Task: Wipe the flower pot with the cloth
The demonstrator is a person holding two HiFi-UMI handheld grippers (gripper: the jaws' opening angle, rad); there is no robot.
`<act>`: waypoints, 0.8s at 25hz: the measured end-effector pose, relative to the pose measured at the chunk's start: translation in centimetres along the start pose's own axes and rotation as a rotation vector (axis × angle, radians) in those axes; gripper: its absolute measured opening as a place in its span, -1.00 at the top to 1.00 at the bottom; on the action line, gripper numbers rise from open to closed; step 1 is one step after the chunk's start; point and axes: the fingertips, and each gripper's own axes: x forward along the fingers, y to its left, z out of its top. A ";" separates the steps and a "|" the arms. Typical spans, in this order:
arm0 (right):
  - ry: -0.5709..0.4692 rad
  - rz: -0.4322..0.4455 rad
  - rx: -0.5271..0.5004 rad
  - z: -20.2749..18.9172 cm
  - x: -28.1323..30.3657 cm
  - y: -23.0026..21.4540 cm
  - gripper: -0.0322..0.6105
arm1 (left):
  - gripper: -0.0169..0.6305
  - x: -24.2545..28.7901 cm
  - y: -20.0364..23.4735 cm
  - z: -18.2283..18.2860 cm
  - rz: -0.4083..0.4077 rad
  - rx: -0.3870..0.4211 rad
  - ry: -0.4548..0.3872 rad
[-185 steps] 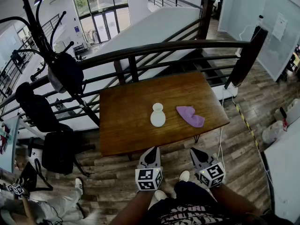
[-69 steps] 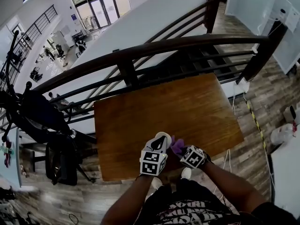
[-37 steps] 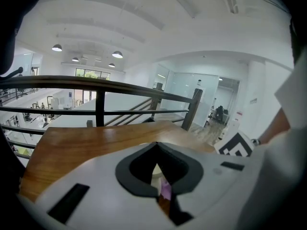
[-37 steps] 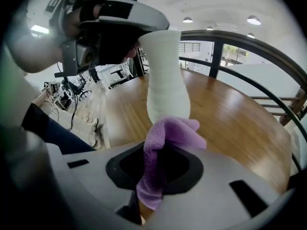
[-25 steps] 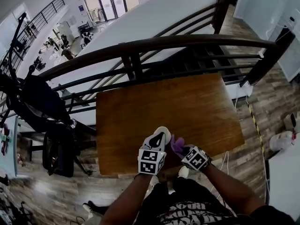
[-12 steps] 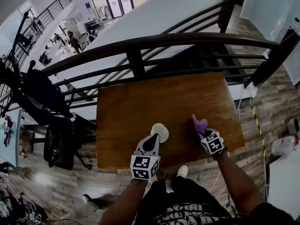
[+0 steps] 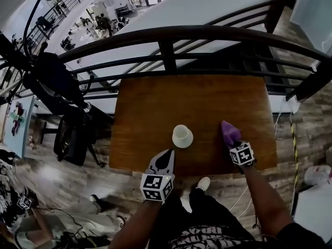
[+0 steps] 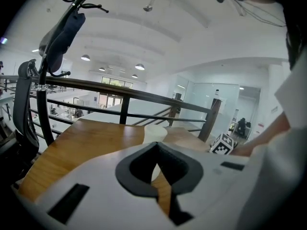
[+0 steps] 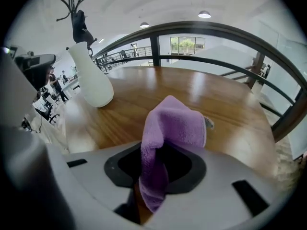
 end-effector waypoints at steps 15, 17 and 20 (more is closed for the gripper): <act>-0.429 -0.024 0.021 1.5 -11.8 4.8 0.20 | 0.95 -4.0 -4.3 -1.7 -0.089 0.016 -0.045; -0.534 -0.035 0.052 1.9 -15.1 7.8 0.22 | 0.95 -6.6 -4.3 -1.9 -0.096 0.029 -0.059; -0.640 -0.097 0.099 1.3 -19.7 11.7 0.86 | 0.95 -10.2 -4.4 -2.2 -0.112 0.037 -0.085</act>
